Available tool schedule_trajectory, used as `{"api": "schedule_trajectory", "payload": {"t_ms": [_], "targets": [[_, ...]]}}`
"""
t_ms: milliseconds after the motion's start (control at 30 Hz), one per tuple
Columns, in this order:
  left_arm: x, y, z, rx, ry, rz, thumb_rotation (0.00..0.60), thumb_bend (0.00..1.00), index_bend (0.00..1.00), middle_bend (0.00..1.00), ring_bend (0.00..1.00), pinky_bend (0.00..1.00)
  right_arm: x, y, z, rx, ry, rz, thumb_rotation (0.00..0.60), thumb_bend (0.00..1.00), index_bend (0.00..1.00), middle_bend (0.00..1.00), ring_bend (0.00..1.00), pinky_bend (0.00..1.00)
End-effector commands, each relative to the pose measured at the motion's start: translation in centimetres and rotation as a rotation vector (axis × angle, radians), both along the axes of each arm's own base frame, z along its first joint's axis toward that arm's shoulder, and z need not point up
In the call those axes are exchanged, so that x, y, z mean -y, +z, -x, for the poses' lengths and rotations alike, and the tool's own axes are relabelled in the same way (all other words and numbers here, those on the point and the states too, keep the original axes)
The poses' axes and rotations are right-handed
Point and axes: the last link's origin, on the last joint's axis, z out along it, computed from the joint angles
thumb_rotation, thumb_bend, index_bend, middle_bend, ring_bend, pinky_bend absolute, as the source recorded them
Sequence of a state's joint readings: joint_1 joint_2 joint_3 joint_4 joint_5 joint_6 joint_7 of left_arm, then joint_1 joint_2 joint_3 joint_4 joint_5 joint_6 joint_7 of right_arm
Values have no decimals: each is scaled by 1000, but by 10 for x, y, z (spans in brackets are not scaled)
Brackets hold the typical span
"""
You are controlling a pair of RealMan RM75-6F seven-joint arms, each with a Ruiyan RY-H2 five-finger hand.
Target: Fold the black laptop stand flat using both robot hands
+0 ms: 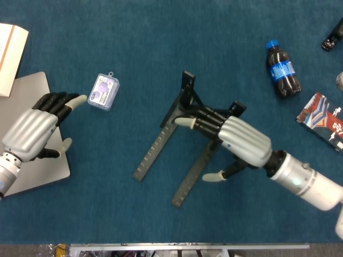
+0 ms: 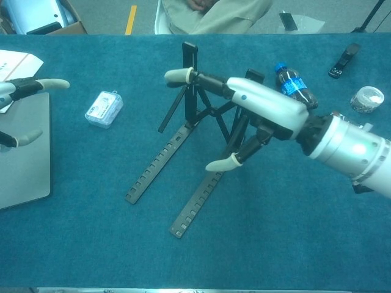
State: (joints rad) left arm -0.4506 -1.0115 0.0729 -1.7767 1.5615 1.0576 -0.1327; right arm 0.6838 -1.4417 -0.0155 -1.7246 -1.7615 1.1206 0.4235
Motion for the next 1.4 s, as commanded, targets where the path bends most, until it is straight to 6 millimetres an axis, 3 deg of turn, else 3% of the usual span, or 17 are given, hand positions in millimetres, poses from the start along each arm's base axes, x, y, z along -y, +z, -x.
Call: {"api": "schedule_trajectory", "payload": {"t_ms": [33,400,900,1400], "targets": [[0,0,0,2,0,-1,600,409,17,60,0,39,6,-11,-5,3,-22,-60,600,0,0,103,0,6],[2,2,2,-1,6,-5,600,409,17,60,0,39,24,-53,-21,6,-81,-195,600,2,0,103,0,6],[6,7,5,1,8,-11,600,409,17,60,0,39,41,-100,-36,-2,-124,-239,600,6,0,103,0,6],[9,9,9,10,9,-15,600,409,17,60,0,39,50,-116,-23,-62,-183,-194,600,7,0,103,0,6]]}}
